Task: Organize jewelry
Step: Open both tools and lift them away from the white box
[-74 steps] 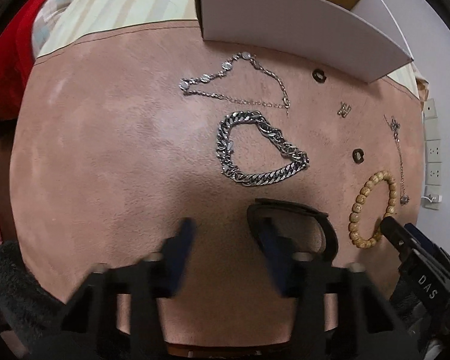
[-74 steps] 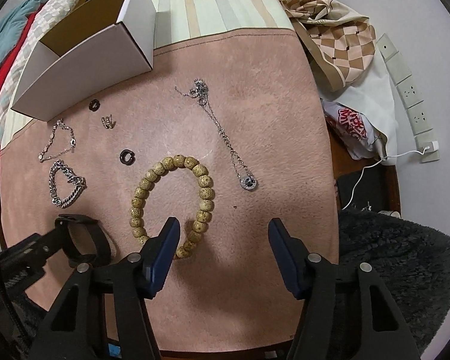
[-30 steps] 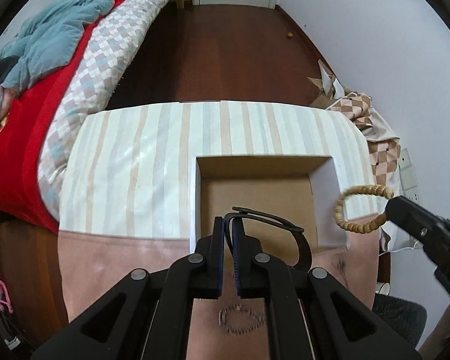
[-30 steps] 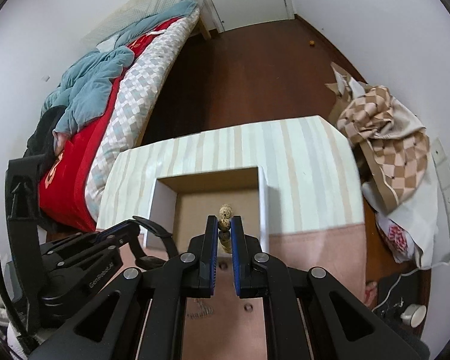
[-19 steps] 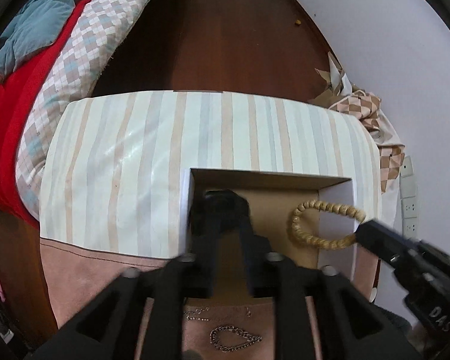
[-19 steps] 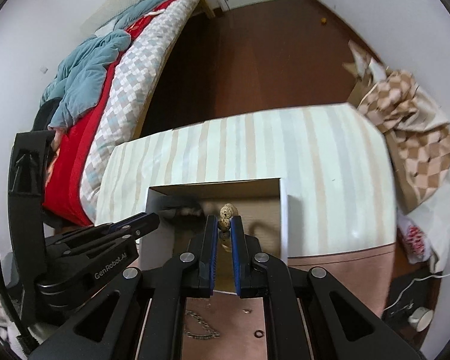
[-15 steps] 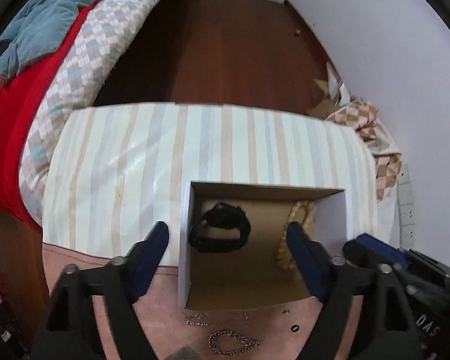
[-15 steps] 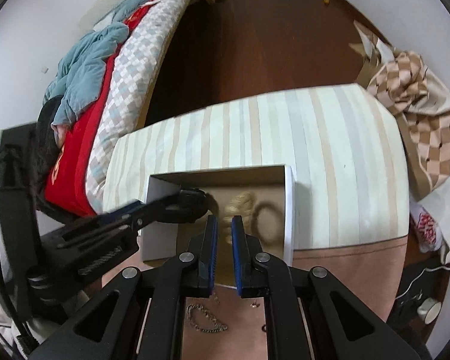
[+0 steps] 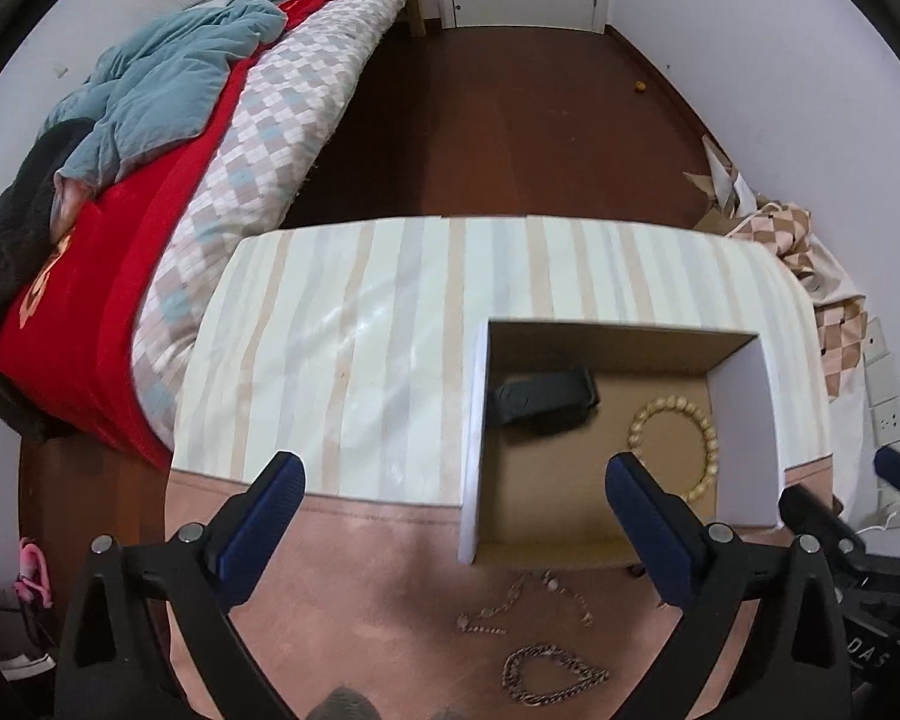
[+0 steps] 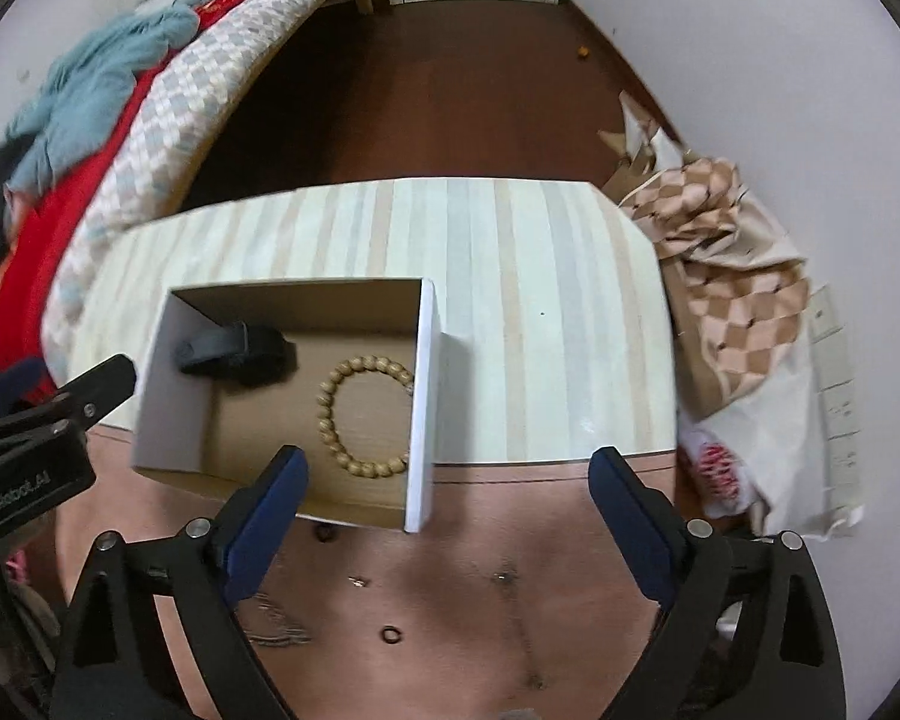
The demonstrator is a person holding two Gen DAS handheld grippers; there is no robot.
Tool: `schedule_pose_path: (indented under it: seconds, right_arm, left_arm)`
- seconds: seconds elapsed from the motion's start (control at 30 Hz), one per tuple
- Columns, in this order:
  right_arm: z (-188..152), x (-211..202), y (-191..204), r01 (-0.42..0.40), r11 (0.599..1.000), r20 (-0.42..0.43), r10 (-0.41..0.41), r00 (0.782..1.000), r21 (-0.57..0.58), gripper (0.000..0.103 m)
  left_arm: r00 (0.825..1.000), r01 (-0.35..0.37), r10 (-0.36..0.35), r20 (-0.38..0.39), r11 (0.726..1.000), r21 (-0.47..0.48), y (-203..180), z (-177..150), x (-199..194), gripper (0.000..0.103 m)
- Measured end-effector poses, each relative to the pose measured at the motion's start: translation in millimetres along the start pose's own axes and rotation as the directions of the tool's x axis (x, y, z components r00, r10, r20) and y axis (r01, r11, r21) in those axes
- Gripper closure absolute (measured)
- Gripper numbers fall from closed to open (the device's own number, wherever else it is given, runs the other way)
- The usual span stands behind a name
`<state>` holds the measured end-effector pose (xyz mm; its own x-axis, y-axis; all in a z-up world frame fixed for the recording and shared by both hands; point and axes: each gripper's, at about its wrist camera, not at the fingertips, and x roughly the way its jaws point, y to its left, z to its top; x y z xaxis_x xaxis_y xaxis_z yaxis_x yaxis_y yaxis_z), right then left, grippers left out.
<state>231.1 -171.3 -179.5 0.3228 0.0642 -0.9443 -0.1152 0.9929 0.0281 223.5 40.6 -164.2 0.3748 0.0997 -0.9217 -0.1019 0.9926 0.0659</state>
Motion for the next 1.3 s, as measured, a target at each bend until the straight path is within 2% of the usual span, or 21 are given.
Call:
schedule_pose_path:
  seconds: [0.27,0.67,1.03,1.2,1.3]
  right_arm:
    - [-11.7,-20.2,4.2,0.021,1.000,0.030,-0.021,0.999,0.000,0.003]
    - [-34.8,-95.5,11.1,0.019,1.000,0.145,-0.020,0.989,0.005,0.003]
    - [-70.9,-175.7,7.3,0.049,0.999,0.290,-0.052,0.956,0.017,0.003]
    - [-84.5,-207.9,4.1,0.061,0.998,0.353,-0.067,0.933,0.028,0.003]
    - [-90.9,-220.8,1.8,0.050,0.998,0.370,-0.059,0.927,0.033,0.003]
  left_arm:
    - [0.999,-0.015,0.015,0.029,1.000,-0.010,2.7,-19.7,-20.6,0.001]
    - [0.984,-0.035,0.041,0.171,0.999,-0.038,13.7,-49.2,-95.1,0.001]
    - [0.959,0.004,0.008,0.283,0.999,-0.042,14.3,-75.4,-165.4,0.001]
    - [0.951,0.021,-0.006,0.310,0.999,-0.045,14.2,-85.9,-185.2,0.001]
    - [0.950,0.030,-0.013,0.313,0.998,-0.050,13.1,-91.3,-190.1,0.001]
